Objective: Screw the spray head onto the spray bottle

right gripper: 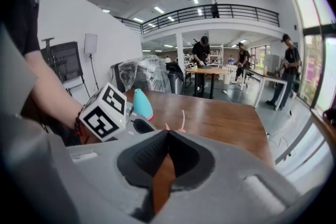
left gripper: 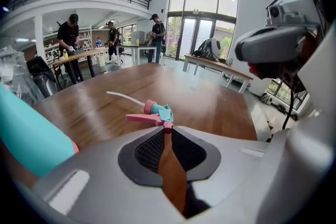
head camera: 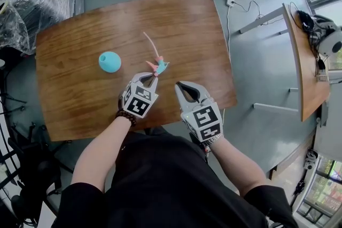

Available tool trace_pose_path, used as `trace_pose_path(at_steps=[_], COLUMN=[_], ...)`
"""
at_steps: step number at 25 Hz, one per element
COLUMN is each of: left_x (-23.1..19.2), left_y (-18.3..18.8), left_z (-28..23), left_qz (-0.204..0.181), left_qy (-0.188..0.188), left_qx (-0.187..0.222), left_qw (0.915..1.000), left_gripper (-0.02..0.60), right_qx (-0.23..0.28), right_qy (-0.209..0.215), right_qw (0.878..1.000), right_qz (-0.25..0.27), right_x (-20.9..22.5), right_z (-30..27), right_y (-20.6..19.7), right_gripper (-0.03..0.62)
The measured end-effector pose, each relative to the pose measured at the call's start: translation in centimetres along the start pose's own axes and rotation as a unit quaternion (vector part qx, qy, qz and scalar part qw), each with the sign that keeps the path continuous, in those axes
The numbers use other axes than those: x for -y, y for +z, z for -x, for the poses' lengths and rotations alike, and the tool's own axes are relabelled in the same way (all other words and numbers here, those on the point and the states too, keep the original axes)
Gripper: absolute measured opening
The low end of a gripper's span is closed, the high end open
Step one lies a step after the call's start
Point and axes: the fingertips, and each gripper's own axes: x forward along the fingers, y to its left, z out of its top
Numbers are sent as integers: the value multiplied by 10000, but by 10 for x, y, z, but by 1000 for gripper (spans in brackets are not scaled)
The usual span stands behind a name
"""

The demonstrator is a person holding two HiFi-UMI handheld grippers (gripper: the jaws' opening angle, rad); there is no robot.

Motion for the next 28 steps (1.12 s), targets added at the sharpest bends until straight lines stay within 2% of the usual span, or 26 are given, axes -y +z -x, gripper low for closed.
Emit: trace_pose_path(at_steps=[1,3,7,12,15,17,19,25,26,28], left_x=[1,1,5,10,18,22,25,27,26,26], left_y=[2,5,13,20,29,37,44,59,60,62], left_z=[2,8,20,31,41,49,58,79,82,87], left_qz=[75,240,641,1022,1207,1335,1488,1894,1923,1970], left_qy=[-51,-119,-284,-503,-675,-794,-906,-1124,-1134,-1153], left_qx=[42,111,220,305,408,492,572,770,786,818], left_qw=[9999,9996,9973,9930,9896,9866,9830,9724,9716,9702], left_gripper=[61,60,58,58,58,58,58,58,58,58], right_qx=[-118,-381,-752,-924,-914,-878,-839,-689,-654,-572], right_qy=[49,147,99,10,-118,-247,-325,-319,-329,-345], right_qw=[9994,9937,9707,9196,8879,8700,8576,8454,8446,8409], right_qz=[335,1048,2278,3819,4507,4845,5063,5288,5303,5370], right_x=[-2,-6,-6,-10,-5,0,1,-6,-8,-12], right_z=[-3,-11,-28,-67,-85,-90,-92,-97,-96,-96], right_y=[-3,-13,-33,-50,-52,-50,-46,-31,-28,-22], right_gripper=[-8,135,176,219,236,236,236,230,218,155])
